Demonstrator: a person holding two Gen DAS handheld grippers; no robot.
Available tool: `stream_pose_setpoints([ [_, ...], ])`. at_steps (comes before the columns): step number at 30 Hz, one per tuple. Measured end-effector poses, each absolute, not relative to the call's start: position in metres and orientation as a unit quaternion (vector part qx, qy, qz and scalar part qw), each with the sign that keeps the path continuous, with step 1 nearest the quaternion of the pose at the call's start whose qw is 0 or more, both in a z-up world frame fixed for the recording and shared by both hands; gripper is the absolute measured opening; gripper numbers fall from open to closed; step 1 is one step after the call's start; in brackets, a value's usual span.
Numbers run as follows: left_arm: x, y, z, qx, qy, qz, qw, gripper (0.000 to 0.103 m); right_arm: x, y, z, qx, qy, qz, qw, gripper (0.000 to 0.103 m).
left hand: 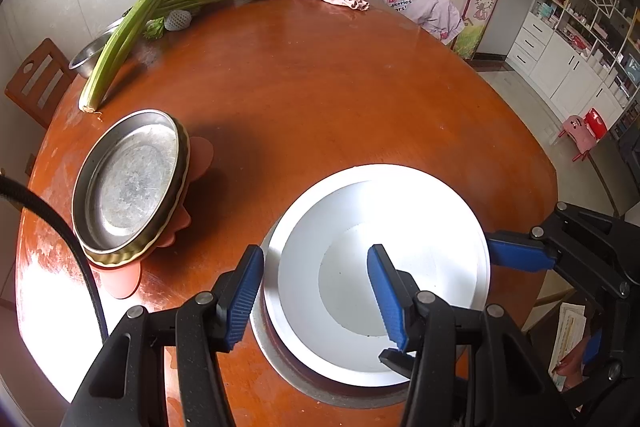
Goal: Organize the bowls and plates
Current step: 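Lower the red-sided bowl into the white bowl and open the right tool, then close the right tool on the rim of the steel bowl holding the nested bowls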
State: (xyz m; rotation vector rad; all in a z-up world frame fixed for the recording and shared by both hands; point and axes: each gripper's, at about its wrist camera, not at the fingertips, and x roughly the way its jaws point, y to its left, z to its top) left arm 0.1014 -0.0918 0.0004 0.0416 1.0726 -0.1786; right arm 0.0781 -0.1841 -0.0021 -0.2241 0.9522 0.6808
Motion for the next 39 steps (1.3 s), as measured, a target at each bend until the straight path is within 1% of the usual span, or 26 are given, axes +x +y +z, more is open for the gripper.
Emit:
stream_pose_setpoints([
  [28, 0.096, -0.062, 0.017, 0.000, 0.482, -0.060, 0.874, 0.054, 0.076, -0.201, 0.016, -0.100, 0.427, 0.302, 0.847, 0.069],
  [31, 0.094, -0.061, 0.015, 0.000, 0.482, -0.062, 0.874, 0.054, 0.078, -0.205, 0.016, -0.098, 0.428, 0.293, 0.849, 0.069],
  [33, 0.094, -0.060, 0.009, -0.001, 0.487, -0.065, 0.871, 0.056, 0.080, -0.207, 0.012, -0.096, 0.432, 0.289, 0.849, 0.069],
  [39, 0.094, -0.054, -0.014, -0.021, 0.514, -0.069, 0.855, 0.057, 0.090, -0.218, -0.011, -0.074, 0.471, 0.265, 0.838, 0.069],
])
